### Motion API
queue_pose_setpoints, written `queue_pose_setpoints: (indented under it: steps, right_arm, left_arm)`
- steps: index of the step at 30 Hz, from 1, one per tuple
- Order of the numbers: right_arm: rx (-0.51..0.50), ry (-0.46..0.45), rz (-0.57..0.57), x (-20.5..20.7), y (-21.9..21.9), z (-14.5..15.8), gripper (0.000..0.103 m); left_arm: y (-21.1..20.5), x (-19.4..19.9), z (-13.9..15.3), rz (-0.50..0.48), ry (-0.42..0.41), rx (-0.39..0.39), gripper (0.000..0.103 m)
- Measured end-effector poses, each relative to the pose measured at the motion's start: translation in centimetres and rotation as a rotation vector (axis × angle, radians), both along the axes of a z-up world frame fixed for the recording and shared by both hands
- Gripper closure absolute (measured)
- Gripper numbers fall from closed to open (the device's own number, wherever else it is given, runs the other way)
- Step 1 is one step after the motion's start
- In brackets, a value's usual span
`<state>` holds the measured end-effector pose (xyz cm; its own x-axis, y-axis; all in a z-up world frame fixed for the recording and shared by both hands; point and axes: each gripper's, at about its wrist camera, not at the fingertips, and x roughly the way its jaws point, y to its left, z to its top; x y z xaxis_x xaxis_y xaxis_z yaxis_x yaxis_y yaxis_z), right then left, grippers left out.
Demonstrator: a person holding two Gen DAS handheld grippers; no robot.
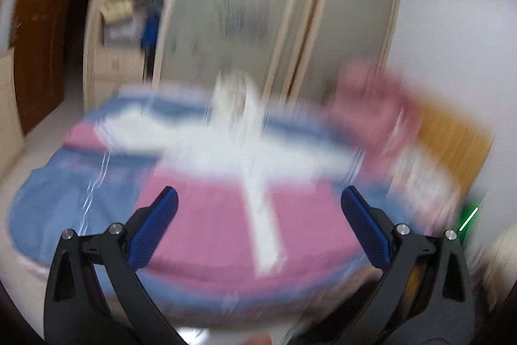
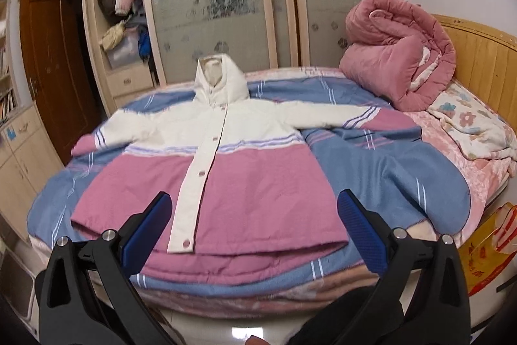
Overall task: Fold large clothes
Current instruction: 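Reach the left tool to the pink sleeve cuff and grasp it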
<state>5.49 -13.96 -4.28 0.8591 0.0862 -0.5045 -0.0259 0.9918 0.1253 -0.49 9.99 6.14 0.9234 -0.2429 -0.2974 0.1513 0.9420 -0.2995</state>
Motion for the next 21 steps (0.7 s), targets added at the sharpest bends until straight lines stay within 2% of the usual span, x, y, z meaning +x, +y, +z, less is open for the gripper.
queue_pose_setpoints:
  steps: [2,4,6,7,9,11,12,13,14,15,16,19,21]
  right_arm:
    - [0.003,0.020,-0.005,0.7,0.0,-0.8,0.001]
    - [0.009,0.046,0.002,1.4,0.1,-1.7,0.001]
    - [0.010,0.055,0.016,1.9,0.5,-2.6,0.001]
    - [0.009,0.054,0.024,2.0,0.6,-2.9,0.001]
    - [0.006,0.058,0.044,2.7,1.0,-3.7,0.001]
    - [0.016,0.051,0.061,3.5,1.4,-4.2,0.001]
    - [0.019,0.040,0.068,3.9,1.6,-4.3,0.001]
    - [0.020,0.025,0.074,4.2,1.9,-4.3,0.001]
    - [0.017,0.002,0.079,4.6,2.3,-4.3,0.001]
    - [0.013,-0.020,0.084,4.8,2.5,-4.3,0.001]
    - [0.009,-0.054,0.092,5.1,2.8,-4.3,0.001]
    - [0.000,-0.115,0.114,6.6,3.5,-5.0,0.001]
    - [0.002,-0.130,0.115,7.7,3.5,-6.1,0.001]
  left_arm:
    - [1.8,0.3,-0.8,0.041,-0.032,-0.058,0.002]
    - [3.7,2.4,-4.6,0.022,0.019,-0.088,0.002]
    - [5.7,3.8,-8.1,0.152,0.134,-0.080,0.002]
    - [7.5,4.1,-10.1,0.284,0.191,-0.092,0.002]
    - [10.5,4.3,-11.4,0.390,0.264,-0.140,0.002]
    - [13.5,5.1,-11.3,0.482,0.380,-0.181,0.002]
    - [14.4,5.4,-10.6,0.512,0.394,-0.163,0.002]
    - [15.2,5.3,-9.9,0.527,0.373,-0.143,0.002]
    - [16.1,5.2,-8.8,0.524,0.310,-0.129,0.002]
    - [17.2,5.4,-8.0,0.491,0.240,-0.147,0.002]
    - [18.8,6.1,-7.3,0.411,0.163,-0.205,0.002]
    - [22.7,10.1,-7.1,0.280,0.156,-0.350,0.002]
    - [27.0,14.3,-8.4,0.245,0.191,-0.471,0.002]
